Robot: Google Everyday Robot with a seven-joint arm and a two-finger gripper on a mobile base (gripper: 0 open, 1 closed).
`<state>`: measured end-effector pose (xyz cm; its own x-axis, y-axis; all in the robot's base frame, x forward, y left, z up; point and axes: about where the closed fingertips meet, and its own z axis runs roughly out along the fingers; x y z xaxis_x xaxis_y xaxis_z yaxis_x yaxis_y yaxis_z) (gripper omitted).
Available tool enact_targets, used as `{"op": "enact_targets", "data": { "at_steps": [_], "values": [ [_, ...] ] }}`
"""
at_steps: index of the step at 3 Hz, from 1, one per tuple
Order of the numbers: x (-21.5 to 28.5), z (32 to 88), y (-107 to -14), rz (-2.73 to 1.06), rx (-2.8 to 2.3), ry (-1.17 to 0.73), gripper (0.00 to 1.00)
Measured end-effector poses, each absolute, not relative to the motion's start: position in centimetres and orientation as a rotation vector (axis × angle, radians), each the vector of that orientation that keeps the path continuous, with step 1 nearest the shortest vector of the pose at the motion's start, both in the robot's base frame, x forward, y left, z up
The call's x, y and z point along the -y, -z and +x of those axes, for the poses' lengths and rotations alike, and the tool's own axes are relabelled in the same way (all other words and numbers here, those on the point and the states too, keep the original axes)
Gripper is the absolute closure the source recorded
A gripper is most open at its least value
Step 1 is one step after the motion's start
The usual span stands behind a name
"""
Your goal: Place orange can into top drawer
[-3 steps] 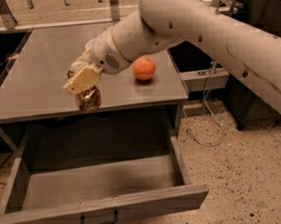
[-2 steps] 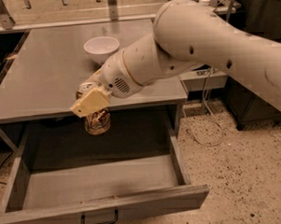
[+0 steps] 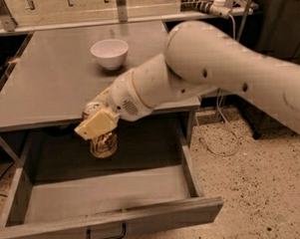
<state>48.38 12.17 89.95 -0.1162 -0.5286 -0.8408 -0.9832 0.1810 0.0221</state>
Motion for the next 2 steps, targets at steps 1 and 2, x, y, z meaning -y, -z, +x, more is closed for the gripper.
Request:
{"op": "enact_targets", "data": {
  "at_steps": [1, 2],
  "values": [
    [-12.48, 46.77, -84.54, -1.387, -1.795, -0.81, 1.0],
    [-12.48, 46.77, -84.53, -1.387, -1.795, -0.81, 1.0]
  ]
}}
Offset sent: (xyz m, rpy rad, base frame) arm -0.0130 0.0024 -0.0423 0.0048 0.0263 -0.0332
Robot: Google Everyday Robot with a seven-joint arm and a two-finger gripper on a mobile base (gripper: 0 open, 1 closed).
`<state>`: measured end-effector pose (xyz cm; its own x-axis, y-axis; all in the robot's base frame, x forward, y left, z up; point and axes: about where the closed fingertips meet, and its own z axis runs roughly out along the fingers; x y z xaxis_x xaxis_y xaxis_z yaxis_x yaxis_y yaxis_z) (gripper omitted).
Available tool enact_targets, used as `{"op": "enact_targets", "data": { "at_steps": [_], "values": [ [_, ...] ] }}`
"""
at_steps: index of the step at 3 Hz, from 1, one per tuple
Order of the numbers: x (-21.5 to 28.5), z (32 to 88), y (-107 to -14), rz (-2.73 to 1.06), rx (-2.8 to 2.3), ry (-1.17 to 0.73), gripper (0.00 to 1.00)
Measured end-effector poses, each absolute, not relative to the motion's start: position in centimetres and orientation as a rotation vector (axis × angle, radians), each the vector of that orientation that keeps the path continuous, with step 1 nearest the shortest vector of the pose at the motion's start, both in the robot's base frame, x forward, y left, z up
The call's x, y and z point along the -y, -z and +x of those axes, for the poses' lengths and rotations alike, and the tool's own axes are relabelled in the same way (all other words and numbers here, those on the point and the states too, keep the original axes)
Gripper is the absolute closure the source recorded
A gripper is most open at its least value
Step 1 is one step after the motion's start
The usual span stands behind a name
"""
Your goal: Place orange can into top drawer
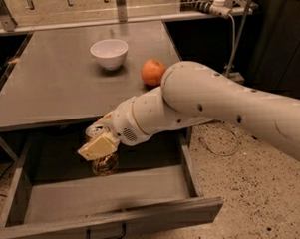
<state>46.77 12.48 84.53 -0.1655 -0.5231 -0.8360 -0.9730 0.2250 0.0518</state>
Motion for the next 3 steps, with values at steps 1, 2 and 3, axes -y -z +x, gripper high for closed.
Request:
{"op": "enact_targets", "data": {
  "at_steps": [1, 2, 3],
  "values": [
    [-13.1, 47.0, -83.0, -1.347, -1.784, -0.82, 1.0],
    [-13.7, 47.8, -80.6, -1.291, -1.784, -0.748, 1.0],
    [-13.7, 49.2, -79.3, -1.238, -1.778, -0.646, 1.0]
  ]
}}
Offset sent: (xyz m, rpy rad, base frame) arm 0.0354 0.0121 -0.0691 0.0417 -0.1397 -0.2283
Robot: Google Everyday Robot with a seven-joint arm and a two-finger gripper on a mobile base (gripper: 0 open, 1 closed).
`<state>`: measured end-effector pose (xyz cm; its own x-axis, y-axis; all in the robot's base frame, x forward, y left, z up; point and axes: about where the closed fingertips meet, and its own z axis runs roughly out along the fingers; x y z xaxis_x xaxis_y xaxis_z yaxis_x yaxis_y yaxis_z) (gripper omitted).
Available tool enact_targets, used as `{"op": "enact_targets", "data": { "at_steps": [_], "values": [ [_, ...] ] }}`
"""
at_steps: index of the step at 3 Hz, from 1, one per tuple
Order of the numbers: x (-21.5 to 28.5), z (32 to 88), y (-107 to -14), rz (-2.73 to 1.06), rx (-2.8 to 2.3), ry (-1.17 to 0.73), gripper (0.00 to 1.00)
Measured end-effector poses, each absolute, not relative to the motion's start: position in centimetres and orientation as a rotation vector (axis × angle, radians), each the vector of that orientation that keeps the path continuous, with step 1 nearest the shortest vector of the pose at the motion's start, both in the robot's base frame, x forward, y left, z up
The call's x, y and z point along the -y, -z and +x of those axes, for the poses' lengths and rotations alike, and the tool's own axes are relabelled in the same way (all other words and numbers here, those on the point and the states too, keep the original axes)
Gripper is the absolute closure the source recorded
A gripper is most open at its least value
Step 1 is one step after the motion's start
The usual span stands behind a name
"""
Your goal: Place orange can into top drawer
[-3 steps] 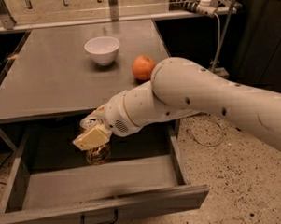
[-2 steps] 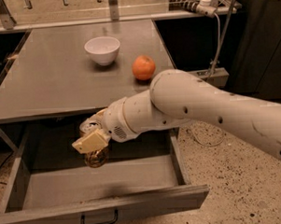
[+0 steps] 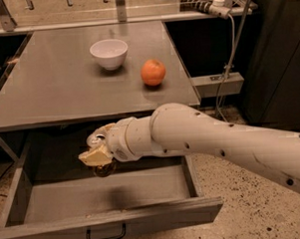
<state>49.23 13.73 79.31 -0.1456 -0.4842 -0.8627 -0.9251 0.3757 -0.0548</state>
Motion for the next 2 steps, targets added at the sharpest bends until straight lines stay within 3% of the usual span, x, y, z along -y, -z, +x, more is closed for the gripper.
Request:
{"op": "enact_targets", "data": {
  "at_steps": [2],
  "values": [
    [-13.7, 51.1, -75.8, -1.155, -1.795, -0.568, 1.0]
  ]
}}
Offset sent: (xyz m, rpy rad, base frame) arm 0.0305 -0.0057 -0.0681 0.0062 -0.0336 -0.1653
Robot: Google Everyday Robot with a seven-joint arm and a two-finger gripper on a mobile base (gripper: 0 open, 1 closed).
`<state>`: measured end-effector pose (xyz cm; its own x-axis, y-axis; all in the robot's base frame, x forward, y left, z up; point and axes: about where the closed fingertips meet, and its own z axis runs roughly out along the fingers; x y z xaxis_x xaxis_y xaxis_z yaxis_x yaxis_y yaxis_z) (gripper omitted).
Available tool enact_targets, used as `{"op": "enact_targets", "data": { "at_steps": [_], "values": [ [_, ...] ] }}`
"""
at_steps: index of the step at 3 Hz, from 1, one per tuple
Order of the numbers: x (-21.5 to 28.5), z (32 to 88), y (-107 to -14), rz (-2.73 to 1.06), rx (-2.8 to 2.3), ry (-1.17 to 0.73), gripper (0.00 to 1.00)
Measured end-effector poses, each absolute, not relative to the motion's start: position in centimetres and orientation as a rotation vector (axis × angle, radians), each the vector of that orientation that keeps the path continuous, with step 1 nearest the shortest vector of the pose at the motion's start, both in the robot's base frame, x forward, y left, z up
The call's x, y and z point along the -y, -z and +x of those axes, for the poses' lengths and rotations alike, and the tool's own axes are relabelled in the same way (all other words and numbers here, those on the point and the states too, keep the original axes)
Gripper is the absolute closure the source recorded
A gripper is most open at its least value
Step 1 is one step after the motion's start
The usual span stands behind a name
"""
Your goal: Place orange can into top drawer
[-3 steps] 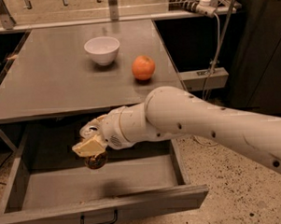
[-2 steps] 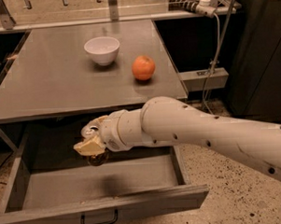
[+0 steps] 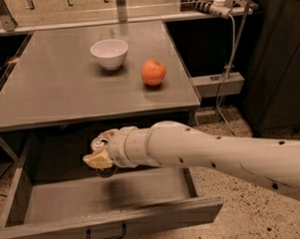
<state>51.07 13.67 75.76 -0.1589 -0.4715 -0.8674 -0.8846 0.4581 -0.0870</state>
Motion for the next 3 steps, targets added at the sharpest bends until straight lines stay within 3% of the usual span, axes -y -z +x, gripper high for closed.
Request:
{"op": "enact_targets", "data": {
  "at_steps": [3],
  "values": [
    [-12.1, 51.2, -70.7, -1.011, -1.859, -0.54, 1.0]
  ]
}}
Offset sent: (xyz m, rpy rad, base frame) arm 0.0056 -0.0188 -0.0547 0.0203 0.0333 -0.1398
